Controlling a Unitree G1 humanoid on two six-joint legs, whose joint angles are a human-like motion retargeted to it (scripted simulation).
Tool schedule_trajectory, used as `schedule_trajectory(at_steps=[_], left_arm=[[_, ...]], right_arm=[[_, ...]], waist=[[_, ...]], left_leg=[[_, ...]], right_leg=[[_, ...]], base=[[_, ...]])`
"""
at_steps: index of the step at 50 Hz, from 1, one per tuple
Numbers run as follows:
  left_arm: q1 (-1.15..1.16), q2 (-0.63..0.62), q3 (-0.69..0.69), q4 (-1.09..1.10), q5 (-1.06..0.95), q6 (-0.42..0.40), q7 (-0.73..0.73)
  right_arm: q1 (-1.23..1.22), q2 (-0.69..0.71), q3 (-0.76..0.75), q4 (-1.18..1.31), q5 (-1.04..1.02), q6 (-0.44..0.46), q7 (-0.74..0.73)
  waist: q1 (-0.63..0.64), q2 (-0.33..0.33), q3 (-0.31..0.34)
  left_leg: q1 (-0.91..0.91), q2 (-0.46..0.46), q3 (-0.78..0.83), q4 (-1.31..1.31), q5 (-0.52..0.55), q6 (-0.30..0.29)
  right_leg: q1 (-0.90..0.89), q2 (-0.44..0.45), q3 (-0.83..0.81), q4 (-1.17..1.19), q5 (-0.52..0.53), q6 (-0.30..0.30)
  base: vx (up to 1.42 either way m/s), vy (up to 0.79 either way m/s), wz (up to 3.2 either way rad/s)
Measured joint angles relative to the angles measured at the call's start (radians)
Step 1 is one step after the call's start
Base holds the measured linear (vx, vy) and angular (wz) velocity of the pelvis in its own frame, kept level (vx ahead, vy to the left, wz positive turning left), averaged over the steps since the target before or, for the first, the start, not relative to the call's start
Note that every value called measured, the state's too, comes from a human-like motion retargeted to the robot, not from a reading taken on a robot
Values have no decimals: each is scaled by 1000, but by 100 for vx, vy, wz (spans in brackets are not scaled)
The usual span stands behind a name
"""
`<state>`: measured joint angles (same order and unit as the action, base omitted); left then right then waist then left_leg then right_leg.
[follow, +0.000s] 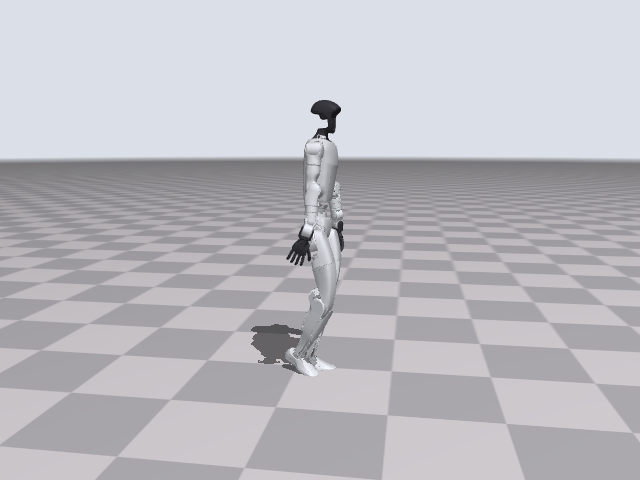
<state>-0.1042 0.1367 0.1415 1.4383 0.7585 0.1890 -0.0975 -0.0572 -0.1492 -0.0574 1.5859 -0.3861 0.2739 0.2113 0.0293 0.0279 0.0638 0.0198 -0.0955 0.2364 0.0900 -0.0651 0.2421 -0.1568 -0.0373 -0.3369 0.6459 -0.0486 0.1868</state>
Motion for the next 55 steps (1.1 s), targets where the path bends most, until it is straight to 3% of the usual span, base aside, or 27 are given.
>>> schedule_trajectory(at_steps=[3,4,5,8,12,13,15,17,18,20,23,25,27,31,33,35,39,40,41,43,45,49,53,55], left_arm=[[-68,14,-4,-50,-35,-32,2],[-90,16,-2,-65,-44,-41,2],[-111,17,0,-79,-52,-50,2],[-162,6,-8,-101,-63,-70,1],[-174,-32,-3,-112,-56,-93,-4],[-162,-46,8,-114,-49,-108,1],[-129,-69,30,-109,-44,-127,20],[-87,-84,63,-84,-51,-122,58],[-65,-89,75,-66,-60,-118,72],[-23,-92,105,-22,-76,-106,79],[21,-76,147,40,-92,-76,52],[47,-54,166,66,-115,-64,48],[70,-33,188,77,-142,-56,69],[110,-23,253,82,-192,-41,122],[133,-28,274,87,-213,-39,133],[148,-42,273,94,-219,-33,142],[146,-37,256,122,-176,-12,108],[143,-36,249,127,-161,-9,92],[144,-36,241,132,-148,-8,76],[147,-37,230,140,-125,-5,50],[151,-40,223,145,-107,5,36],[144,-52,219,135,-106,11,47],[125,-62,198,102,-142,-12,50],[100,-57,181,83,-161,-17,51]], right_arm=[[15,0,8,-5,-58,-5,13],[21,0,10,-6,-81,-5,19],[27,0,12,-7,-105,-5,26],[52,-7,12,5,-146,-10,48],[74,-13,12,57,-144,9,63],[74,-14,8,73,-142,20,65],[72,-13,-4,96,-140,48,64],[72,-4,-18,92,-133,68,61],[78,1,-26,75,-125,71,61],[94,14,-41,27,-98,58,55],[113,37,-41,-73,-32,3,44],[112,45,-27,-131,0,-20,30],[87,41,-19,-163,-1,-30,15],[9,34,-9,-178,-13,2,-5],[-20,39,-3,-181,3,22,-9],[-43,38,-7,-192,32,21,-7],[-80,48,-9,-228,83,-11,5],[-86,49,-8,-236,91,-18,5],[-88,50,-1,-237,93,-26,5],[-89,51,16,-230,83,-36,8],[-80,53,33,-212,47,-28,10],[-38,57,60,-157,-41,2,-30],[10,46,91,-109,-154,30,-92],[24,39,99,-95,-204,35,-115]], waist=[[-51,-13,14],[-70,-23,20],[-89,-34,26],[-114,-69,38],[-90,-58,37],[-85,-48,31],[-99,-43,27],[-115,-52,27],[-116,-49,28],[-86,-58,32],[-47,-96,48],[-20,-118,51],[5,-129,64],[42,-120,77],[63,-112,73],[55,-108,47],[103,-46,58],[115,-30,65],[119,-25,65],[118,-28,58],[105,-58,37],[127,-93,17],[83,-45,4],[53,-5,19]], left_leg=[[28,-12,-29,-12,-7,6],[40,-22,-40,-19,-9,8],[54,-34,-50,-25,-10,10],[102,-76,-70,-36,-21,19],[172,-53,-33,-23,-60,20],[186,-39,-20,-12,-71,20],[222,-23,-10,20,-87,20],[255,-17,26,65,-66,20],[264,-5,56,102,-38,20],[269,16,140,210,55,20],[168,12,135,468,224,20],[58,21,118,676,216,20],[-21,103,150,842,110,20],[-164,217,244,916,8,20],[-229,198,311,815,17,20],[-317,73,321,578,87,10],[-384,-1,115,179,196,-276],[-394,-1,62,118,204,-326],[-399,-1,39,89,200,-339],[-405,-7,32,76,230,-313],[-409,-19,93,132,213,-184],[-404,-43,-5,221,133,-101],[-293,34,19,199,60,-48],[-235,66,-31,193,30,-41]], right_leg=[[-65,-20,-65,-67,-32,-145],[-88,-9,-53,-105,-46,-169],[-110,8,-31,-147,-59,-183],[-154,70,96,-268,-74,-133],[-121,67,-55,-283,-91,-317],[-89,51,-136,-265,-137,-332],[-53,51,-111,-261,-162,-327],[-30,100,31,-252,-181,-285],[11,79,-16,-269,-189,-279],[114,61,-89,-338,-204,-297],[204,48,-37,-421,-197,-275],[257,27,-77,-471,-205,-273],[303,45,-75,-504,-226,-285],[373,64,-95,-578,-234,-270],[391,50,-104,-607,-218,-235],[371,12,-154,-628,-194,-186],[423,104,-130,-642,-218,-160],[442,126,-115,-644,-222,-152],[459,134,-112,-644,-219,-138],[482,135,-105,-638,-204,-104],[484,105,-86,-617,-163,-61],[495,50,-95,-530,33,0],[463,36,-193,-315,306,-34],[414,16,-238,-123,382,-68]], base=[[32,-6,70],[28,-9,87],[26,-9,91],[39,-9,77],[51,-12,14],[65,-16,14],[69,-19,48],[80,-23,49],[73,-18,18],[54,-10,-20],[56,-11,11],[52,-24,18],[57,-44,-2],[34,-6,5],[26,45,28],[11,53,82],[41,3,-8],[51,-1,-25],[61,0,-18],[70,1,-6],[74,0,-8],[73,-3,-50],[80,-1,-16],[60,-3,-39]])
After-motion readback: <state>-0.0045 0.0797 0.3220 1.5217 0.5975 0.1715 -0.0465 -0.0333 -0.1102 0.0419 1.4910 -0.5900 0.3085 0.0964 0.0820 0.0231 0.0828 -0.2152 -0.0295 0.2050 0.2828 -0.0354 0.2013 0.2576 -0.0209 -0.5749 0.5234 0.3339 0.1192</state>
